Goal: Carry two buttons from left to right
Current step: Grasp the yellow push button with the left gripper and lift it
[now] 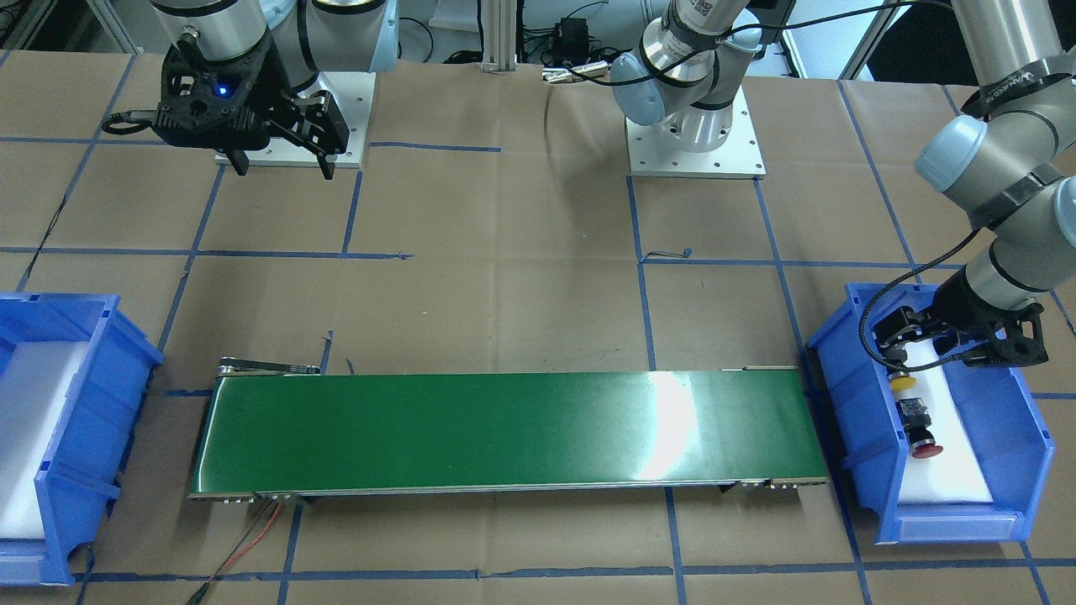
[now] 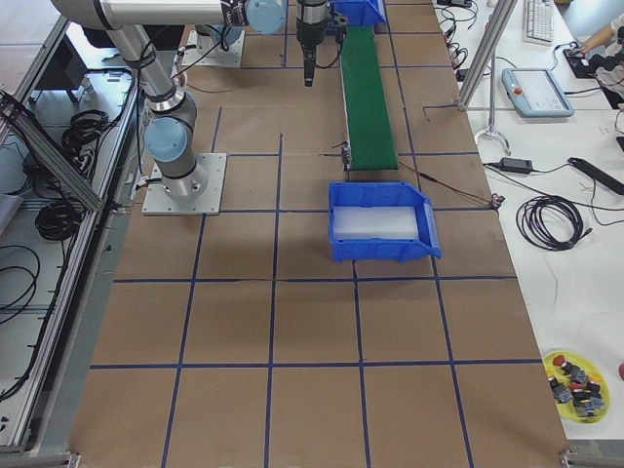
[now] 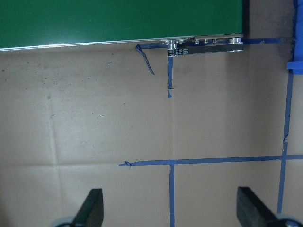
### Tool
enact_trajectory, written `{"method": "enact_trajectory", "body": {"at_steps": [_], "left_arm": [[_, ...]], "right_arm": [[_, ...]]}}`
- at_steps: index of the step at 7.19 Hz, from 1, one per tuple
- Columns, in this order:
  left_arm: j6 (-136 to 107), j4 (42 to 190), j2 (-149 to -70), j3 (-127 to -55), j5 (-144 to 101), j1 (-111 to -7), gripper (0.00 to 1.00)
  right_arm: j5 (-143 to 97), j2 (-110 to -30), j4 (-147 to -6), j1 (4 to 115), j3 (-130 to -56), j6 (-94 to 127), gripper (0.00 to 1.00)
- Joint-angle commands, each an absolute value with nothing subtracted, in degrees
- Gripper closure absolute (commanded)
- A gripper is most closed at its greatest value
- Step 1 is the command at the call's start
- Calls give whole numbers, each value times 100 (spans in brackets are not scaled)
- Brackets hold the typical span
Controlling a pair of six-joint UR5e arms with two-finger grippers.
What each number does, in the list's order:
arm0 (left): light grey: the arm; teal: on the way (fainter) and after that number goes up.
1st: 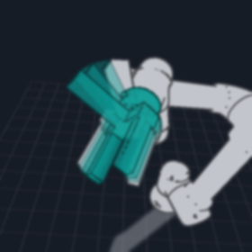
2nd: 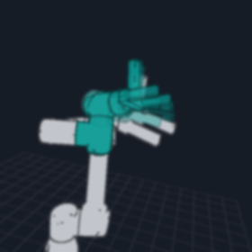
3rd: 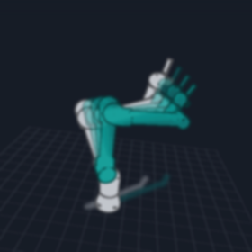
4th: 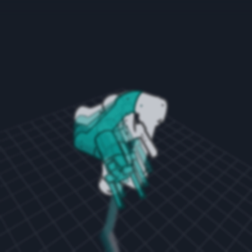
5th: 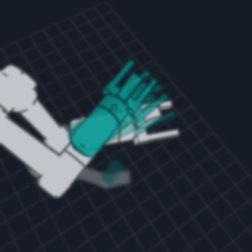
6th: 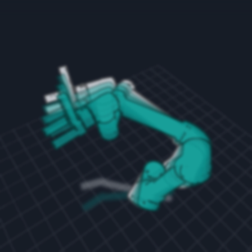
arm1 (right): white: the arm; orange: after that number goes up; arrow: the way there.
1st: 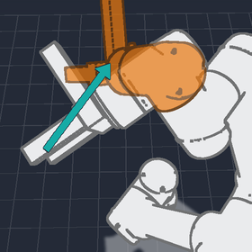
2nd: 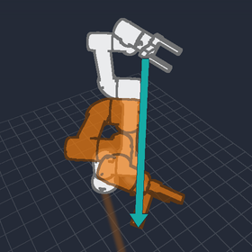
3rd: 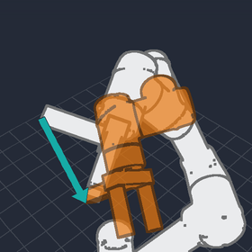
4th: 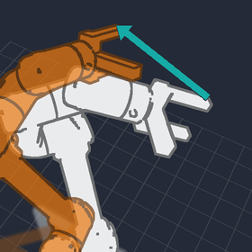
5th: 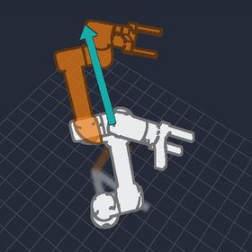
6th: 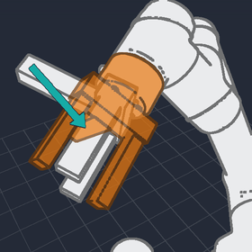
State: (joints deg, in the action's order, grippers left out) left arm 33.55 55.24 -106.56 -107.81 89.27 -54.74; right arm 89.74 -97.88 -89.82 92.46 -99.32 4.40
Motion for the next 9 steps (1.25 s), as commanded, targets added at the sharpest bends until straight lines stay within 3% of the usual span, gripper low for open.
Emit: {"method": "enact_trajectory", "body": {"at_steps": [1,9], "left_arm": [[3419,5502,-10722,-10784,8938,-5467,1],[3489,5194,-11083,-10802,8938,-5440,1]], "right_arm": [[8974,-9782,-8982,9246,-9932,439,0],[8974,-9756,-8982,9246,-9932,439,0]]}}
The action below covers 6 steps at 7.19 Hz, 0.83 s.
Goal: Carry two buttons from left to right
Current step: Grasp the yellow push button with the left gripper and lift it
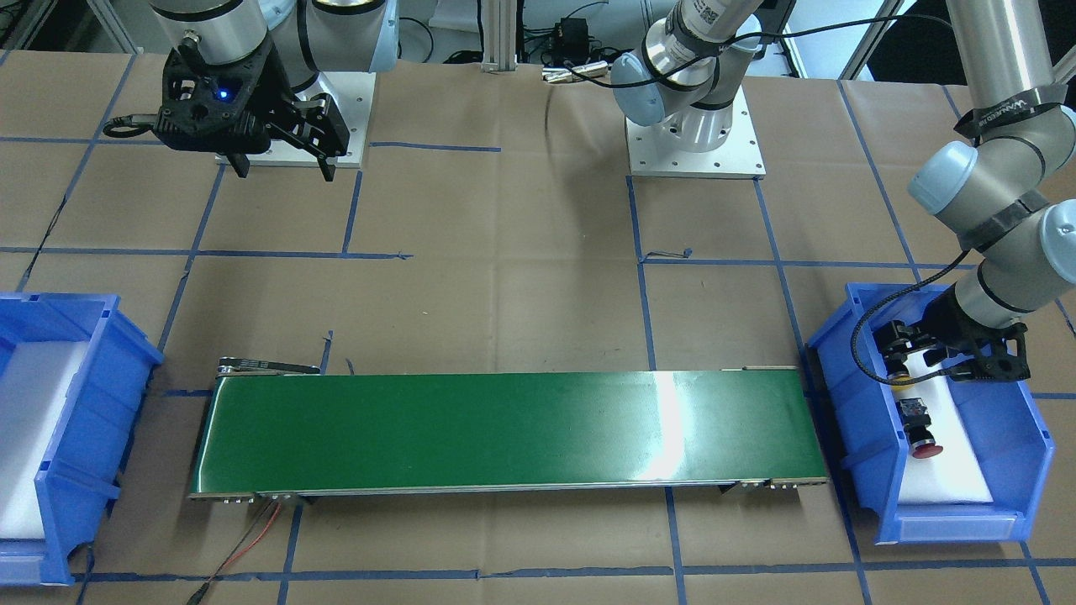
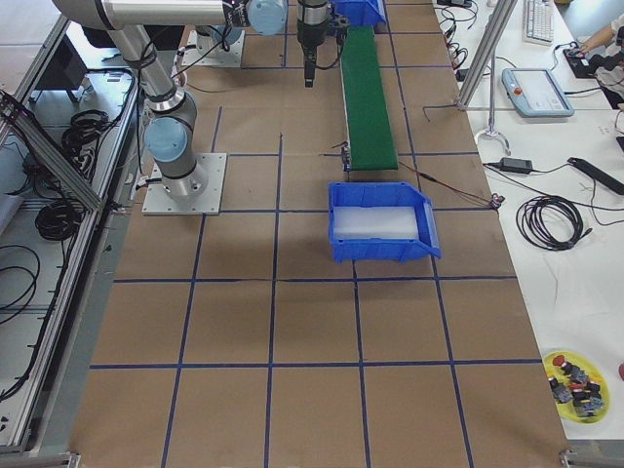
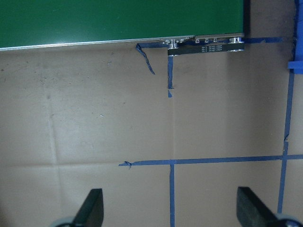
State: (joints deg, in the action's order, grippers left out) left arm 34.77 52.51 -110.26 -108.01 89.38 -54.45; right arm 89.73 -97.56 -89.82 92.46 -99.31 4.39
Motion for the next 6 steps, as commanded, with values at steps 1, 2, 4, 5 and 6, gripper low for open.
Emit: {"method": "enact_trajectory", "body": {"at_steps": [1,2,4,5,6], "left_arm": [[3498,5194,-11092,-10802,8938,-5440,1],[3489,5194,-11092,-10793,8947,-5440,10],[3297,5229,-11127,-10775,9420,-5458,77],[3279,5273,-11118,-10732,9422,-5467,92],[3278,5282,-11075,-10679,9404,-5458,100]], "right_arm": [[8974,-9756,-8982,9246,-9932,439,0],[8965,-9747,-8991,9246,-9932,439,0],[8974,-9747,-8982,9246,-9932,439,0],[8974,-9756,-8982,9246,-9932,439,0],[8965,-9747,-8982,9246,-9932,439,0]]}}
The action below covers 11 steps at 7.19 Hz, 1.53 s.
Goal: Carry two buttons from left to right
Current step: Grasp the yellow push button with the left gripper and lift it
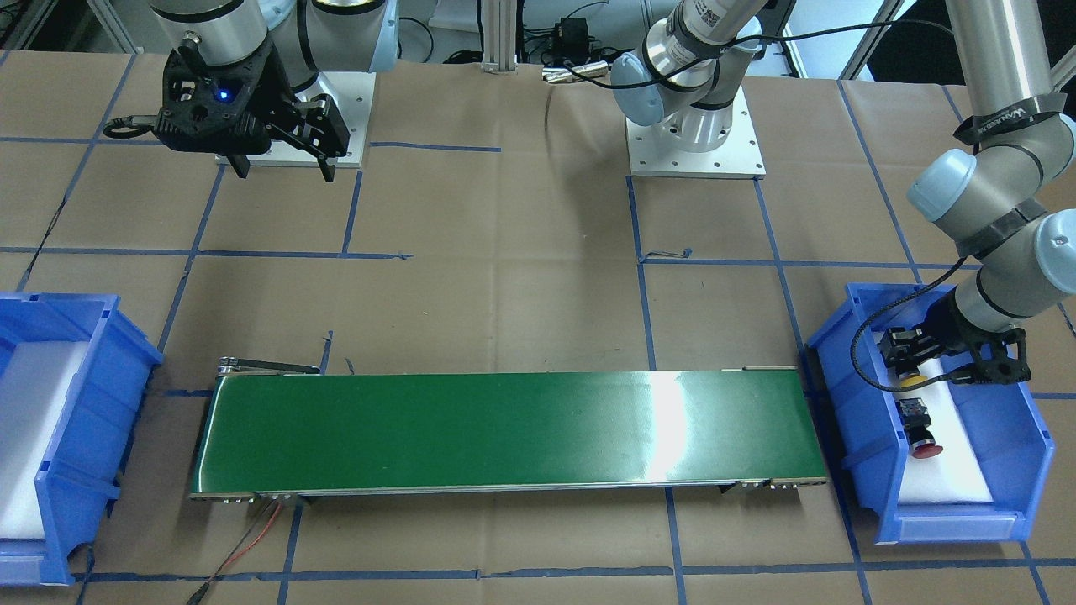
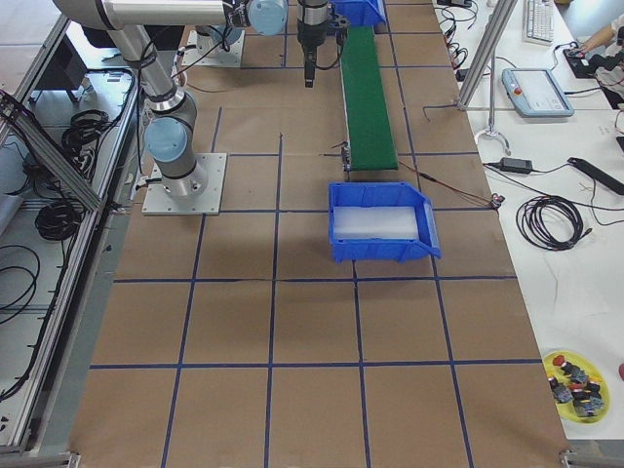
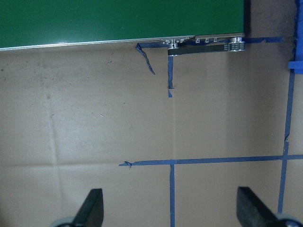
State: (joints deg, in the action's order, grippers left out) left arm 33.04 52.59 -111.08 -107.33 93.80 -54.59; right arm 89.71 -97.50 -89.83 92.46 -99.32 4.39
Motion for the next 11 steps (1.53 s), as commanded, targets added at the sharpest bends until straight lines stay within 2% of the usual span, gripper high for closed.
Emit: {"method": "enact_trajectory", "body": {"at_steps": [1,2,5,7,11], "left_arm": [[3270,5395,-10952,-10627,9396,-5493,100],[3278,5597,-10812,-10400,9387,-5511,100],[3261,7509,-10556,-8979,9387,-5520,100],[3182,8198,-10538,-8204,9378,-5772,100],[1844,8218,-10617,-8033,9151,-7283,100]], "right_arm": [[8974,-9747,-8982,9246,-9932,439,0],[8965,-9747,-8982,9246,-9932,439,0],[8965,-9747,-8991,9246,-9940,439,0],[8965,-9747,-8991,9246,-9932,439,0],[8965,-9747,-9000,9246,-9932,439,0]]}}
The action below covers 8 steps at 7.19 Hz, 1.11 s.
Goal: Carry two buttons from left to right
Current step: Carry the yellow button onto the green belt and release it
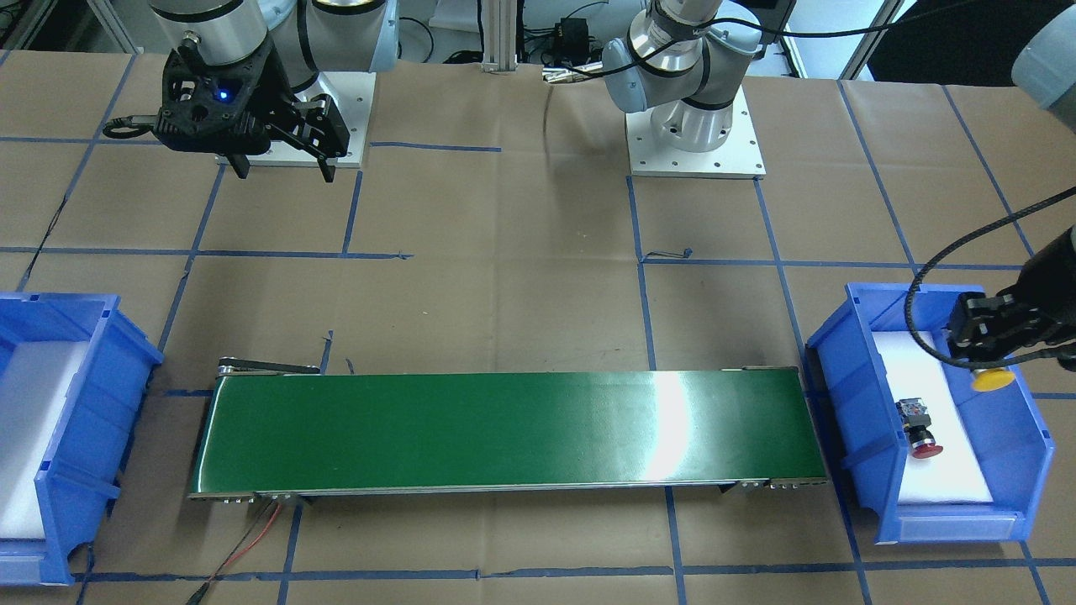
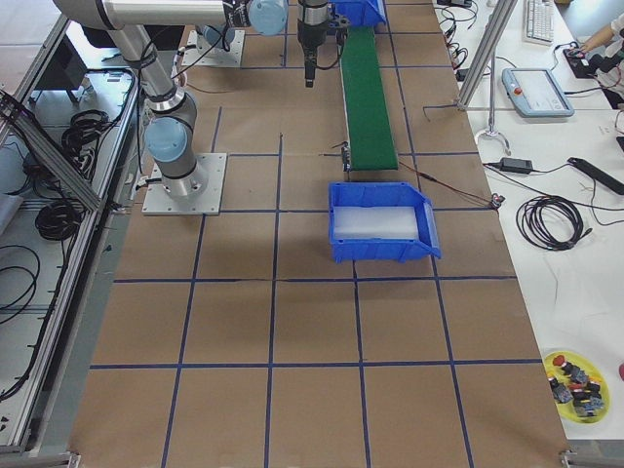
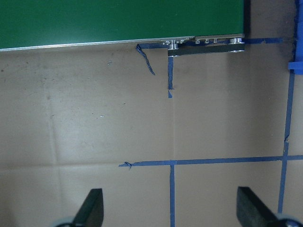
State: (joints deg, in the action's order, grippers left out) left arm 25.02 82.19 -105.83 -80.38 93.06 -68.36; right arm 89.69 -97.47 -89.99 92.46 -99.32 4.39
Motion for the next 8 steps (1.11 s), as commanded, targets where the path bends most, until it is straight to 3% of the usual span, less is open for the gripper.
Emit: {"method": "enact_trajectory", "body": {"at_steps": [1,4,8], "left_arm": [[1176,8209,-10669,-8181,9089,-7643,100],[941,7090,-11283,-8656,9158,-8094,100],[1019,6699,-11408,-9307,9123,-8112,100]], "right_arm": [[8965,-9747,-9000,9246,-9932,439,0],[8974,-9738,-9009,9246,-9932,439,0],[8965,-9738,-9009,9246,-9940,439,0]]}}
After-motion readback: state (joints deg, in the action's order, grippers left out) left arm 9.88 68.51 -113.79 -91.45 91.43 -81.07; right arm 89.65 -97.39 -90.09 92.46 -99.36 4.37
